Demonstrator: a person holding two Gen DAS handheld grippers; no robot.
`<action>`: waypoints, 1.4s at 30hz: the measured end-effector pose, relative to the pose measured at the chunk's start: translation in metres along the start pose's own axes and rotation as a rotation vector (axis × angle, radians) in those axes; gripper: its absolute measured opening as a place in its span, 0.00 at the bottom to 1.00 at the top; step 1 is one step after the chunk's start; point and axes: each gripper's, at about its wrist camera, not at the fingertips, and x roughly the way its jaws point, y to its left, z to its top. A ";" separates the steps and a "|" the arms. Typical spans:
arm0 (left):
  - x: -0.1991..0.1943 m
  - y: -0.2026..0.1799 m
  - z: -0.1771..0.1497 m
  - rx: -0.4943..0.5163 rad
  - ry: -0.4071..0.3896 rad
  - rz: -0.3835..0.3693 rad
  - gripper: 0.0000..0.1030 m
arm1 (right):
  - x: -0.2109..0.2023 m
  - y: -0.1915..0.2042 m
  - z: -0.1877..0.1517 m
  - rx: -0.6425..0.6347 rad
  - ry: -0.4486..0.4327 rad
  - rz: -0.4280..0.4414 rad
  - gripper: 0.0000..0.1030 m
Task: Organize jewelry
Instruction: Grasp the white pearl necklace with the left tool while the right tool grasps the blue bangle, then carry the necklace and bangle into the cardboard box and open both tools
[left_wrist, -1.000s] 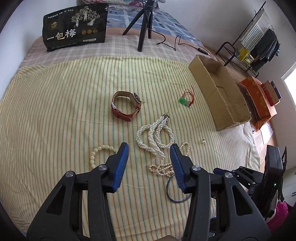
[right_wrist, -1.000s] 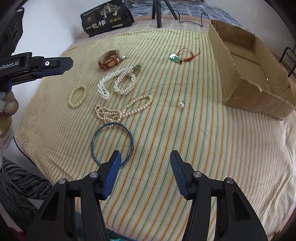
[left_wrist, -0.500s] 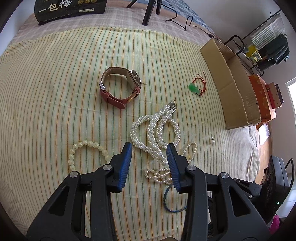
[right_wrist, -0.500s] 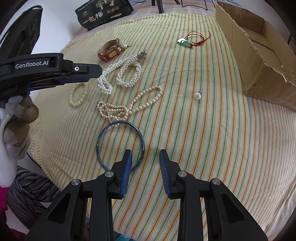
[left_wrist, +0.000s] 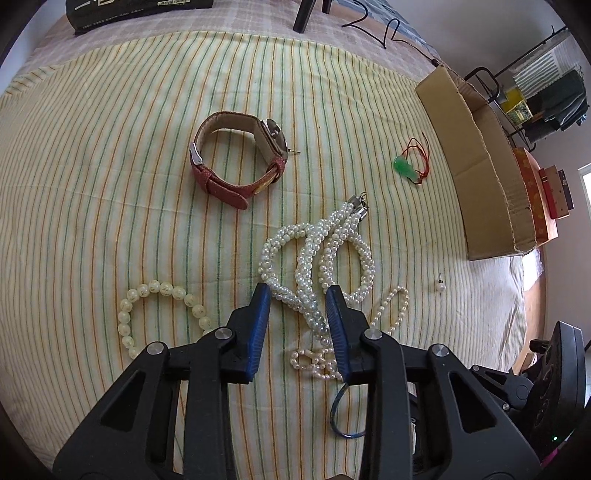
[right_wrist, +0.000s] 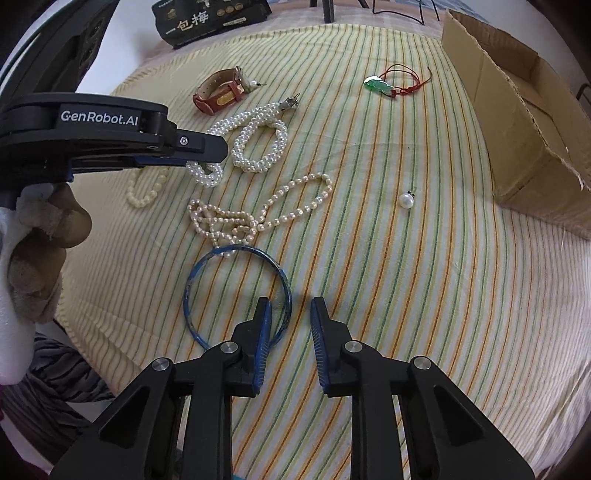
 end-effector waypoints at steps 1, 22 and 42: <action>0.000 0.001 0.000 -0.001 -0.001 0.002 0.25 | 0.001 0.003 0.001 -0.015 -0.002 -0.017 0.15; -0.056 -0.007 0.007 0.016 -0.166 -0.057 0.06 | -0.021 0.038 0.011 -0.115 -0.135 -0.092 0.03; -0.135 -0.034 0.019 0.044 -0.365 -0.161 0.06 | -0.101 0.012 0.013 -0.130 -0.389 -0.194 0.02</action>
